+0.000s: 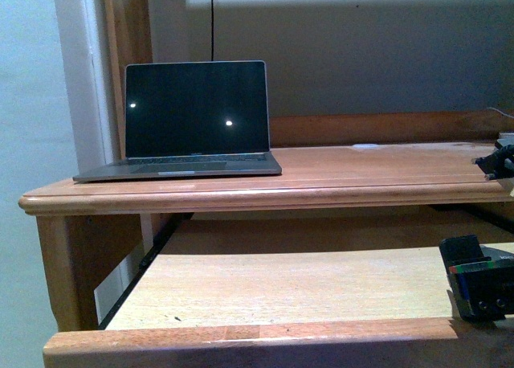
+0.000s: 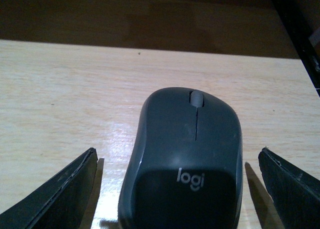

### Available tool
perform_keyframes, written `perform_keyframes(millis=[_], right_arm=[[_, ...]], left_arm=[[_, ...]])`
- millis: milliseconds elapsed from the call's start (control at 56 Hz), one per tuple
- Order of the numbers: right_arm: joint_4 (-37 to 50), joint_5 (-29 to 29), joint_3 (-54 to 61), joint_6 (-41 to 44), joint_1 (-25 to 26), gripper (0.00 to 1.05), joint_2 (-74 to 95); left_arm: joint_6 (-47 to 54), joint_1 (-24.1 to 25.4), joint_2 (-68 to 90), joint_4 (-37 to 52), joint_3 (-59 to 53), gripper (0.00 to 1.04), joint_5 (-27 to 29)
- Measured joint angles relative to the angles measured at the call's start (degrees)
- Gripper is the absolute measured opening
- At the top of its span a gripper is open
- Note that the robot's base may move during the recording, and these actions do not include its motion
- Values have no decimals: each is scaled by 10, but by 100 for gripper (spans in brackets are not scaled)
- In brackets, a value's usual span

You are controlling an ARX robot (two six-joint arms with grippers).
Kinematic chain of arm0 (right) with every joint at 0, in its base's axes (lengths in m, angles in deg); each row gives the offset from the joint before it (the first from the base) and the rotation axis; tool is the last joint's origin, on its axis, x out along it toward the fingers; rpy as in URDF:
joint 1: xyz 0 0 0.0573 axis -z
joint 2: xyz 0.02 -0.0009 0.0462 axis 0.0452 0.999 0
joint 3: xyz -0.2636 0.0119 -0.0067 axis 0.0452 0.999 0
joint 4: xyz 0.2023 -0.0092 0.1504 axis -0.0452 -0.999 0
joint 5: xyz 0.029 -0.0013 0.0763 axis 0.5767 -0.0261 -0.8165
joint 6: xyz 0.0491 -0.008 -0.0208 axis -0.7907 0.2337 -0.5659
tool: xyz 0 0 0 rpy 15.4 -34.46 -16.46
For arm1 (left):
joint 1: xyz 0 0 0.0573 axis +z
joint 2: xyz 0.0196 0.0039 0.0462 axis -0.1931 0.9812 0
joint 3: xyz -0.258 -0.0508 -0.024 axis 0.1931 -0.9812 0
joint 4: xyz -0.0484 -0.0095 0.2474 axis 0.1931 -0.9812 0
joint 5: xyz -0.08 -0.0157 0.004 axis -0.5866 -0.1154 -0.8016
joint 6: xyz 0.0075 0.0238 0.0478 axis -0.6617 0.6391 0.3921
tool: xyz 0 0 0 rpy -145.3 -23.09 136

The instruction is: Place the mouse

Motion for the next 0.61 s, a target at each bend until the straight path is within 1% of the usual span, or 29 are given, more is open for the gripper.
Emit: perform_keyframes(millis=[143,214,375,464,571,607], right_arm=[[-35,10,-37,-5,0,97,30],[-58,9,-56,-10,1,82,39],[-76,8,-63,-17,3,61,39],[-87,7,-66,-21,5,56,33],[-93,10,-67,-24,7,55,18],[-100,11,-71,-27,7,55,10]], left_arm=[[0,0,-30,-29,0,3,0],[0,0,-44,-43,0,3,0],[0,0,-65,-64,0,3,0],[0,0,-75,-73,0,3,0],[0,0,-85,-85,0,3,0],[0,0,-101,-104,0,3,0]])
